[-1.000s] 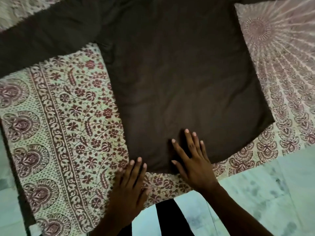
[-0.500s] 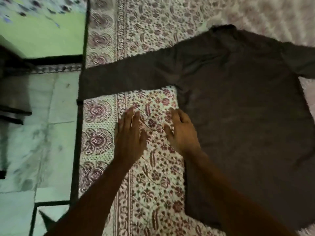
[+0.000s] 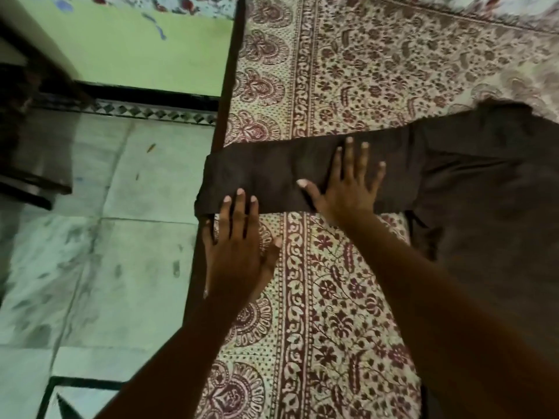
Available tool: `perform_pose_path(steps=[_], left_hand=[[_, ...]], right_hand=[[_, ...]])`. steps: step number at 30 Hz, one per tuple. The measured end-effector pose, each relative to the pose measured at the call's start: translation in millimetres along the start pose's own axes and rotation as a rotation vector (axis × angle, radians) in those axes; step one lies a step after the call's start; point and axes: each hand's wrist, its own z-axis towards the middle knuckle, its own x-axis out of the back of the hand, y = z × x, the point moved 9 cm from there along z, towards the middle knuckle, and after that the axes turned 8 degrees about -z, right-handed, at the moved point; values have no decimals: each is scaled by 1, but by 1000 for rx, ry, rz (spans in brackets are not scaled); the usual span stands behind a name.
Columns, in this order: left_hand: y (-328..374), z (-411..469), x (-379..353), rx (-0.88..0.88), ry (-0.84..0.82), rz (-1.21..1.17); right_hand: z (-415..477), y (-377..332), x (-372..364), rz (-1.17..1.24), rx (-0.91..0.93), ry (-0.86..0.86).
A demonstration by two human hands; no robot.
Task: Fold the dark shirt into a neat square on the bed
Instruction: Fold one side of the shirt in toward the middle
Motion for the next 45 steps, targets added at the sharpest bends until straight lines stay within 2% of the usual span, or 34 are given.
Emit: perform_pose_path(steps=[2,4,5,6,8,9,10,11,13,14,16,17,18,19,21,22,23,27,28,30,32,34,35,37,40,42,45], left_hand=[[-6,0,4,23,45,-91],[-16,-2,15,70,164,-370],[-26,-6,25,122,263,-501],[-39,-9,34,208,362,-587],[-74,-9,45,477,447,-629],[-98,-7,31,650,388,-657],[-120,-3,5,821,259,-737],[-137,1,-19,983,105,-890],[-150,3,-65,1260,-119,-1366],[-148,4,-77,1340,-178,-1564],[-149,16,-76,1307,-154,-1767],[-153,24,-68,1259,-85,-1819],[-156,31,-58,1219,-10,-1869],[-161,35,-54,1216,54,-1912],[-172,34,-49,1278,241,-1955],[-178,30,-46,1326,339,-1950],[-183,25,-45,1364,423,-1935],[-194,11,-38,1447,599,-1815],[-196,9,-34,1427,629,-1787],[-198,10,-20,1322,736,-1747],[-195,13,7,1194,886,-1705],[-179,27,37,1003,915,-1725],[-166,36,49,903,866,-1722],[-125,47,73,712,696,-1606],[-45,58,88,366,382,-1226],[4,54,77,224,251,-1080],[54,46,60,85,204,-731]], right_hand=[[-14,-71,-3,60,235,22],[-32,-120,2,55,466,78],[-33,-131,3,52,506,105],[-29,-129,3,75,457,122],[-18,-100,2,158,142,150],[-17,-89,-2,180,-6,153],[-17,-88,-4,175,-80,152],[-19,-99,-5,153,-66,150],[-25,-139,-1,90,131,169],[-30,-162,2,61,276,187],[-41,-197,8,22,545,216],[-43,-203,10,24,607,226],[-41,-200,11,53,586,228],[-35,-191,12,99,490,221],[-28,-172,11,135,259,206],[-28,-174,10,103,229,200],[-29,-182,9,61,277,189],[-46,-228,10,-58,697,185],[-46,-230,10,-41,725,175],[-41,-216,15,164,622,133],[-39,-190,26,575,403,138],[-40,-164,36,935,194,176],[-39,-153,38,1053,106,156],[-39,-136,44,1285,-37,2],[-39,-115,49,1479,-114,-291],[-43,-90,53,1525,-143,-314],[-48,-28,46,1632,-399,-251]])
